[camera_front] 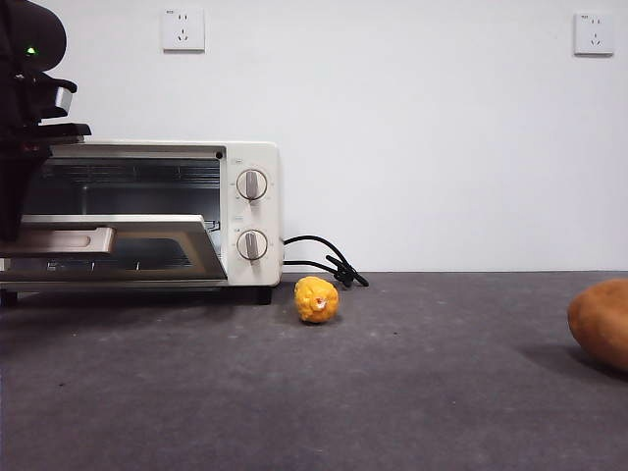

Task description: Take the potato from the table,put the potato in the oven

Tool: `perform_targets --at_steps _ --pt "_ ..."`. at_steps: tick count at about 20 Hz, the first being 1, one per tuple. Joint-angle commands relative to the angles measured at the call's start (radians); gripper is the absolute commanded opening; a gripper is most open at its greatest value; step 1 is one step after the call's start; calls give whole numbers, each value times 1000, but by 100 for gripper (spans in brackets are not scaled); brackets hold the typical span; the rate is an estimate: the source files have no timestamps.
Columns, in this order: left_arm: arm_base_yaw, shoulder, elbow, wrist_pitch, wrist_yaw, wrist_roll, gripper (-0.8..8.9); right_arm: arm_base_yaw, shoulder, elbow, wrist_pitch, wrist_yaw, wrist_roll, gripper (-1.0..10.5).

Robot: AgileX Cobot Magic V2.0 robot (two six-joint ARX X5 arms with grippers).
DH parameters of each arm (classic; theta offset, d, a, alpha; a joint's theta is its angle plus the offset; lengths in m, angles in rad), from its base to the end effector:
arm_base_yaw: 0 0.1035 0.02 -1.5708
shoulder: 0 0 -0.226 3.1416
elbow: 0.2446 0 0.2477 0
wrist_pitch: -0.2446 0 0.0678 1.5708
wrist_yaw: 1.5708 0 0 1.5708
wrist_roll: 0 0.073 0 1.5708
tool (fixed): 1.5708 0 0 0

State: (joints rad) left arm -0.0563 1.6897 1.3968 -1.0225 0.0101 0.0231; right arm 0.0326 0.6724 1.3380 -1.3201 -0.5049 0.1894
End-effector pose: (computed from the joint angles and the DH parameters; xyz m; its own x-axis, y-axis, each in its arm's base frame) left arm 0.3292 -0.0193 0.1797 0.2517 -0.0243 -0.9675 0.0811 0.9967 -0.0039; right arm 0.0985 0.0385 0.3597 0.6782 0.5061 -0.5328 -0.2902 0.8506 0.4386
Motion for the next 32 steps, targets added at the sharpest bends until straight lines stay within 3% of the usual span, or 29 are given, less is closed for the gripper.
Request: perform_targets --at_steps 1,8,16,19,28,32 --pt "3 14 5 -11 -10 20 -6 1 -3 2 -7 -1 -11 1" --pt "2 14 5 -90 11 37 -6 1 -3 2 -42 0 -38 1" --pt "2 -78 5 3 266 33 -6 1 -1 2 -48 -1 -84 1" --pt "3 -177 5 4 285 37 -6 1 0 2 -39 -1 -156 1" --pt "3 -637 5 -5 277 40 -5 1 95 2 -50 -5 -156 1" --pt "3 -803 5 -57 278 113 -5 1 177 2 -49 -5 -142 11"
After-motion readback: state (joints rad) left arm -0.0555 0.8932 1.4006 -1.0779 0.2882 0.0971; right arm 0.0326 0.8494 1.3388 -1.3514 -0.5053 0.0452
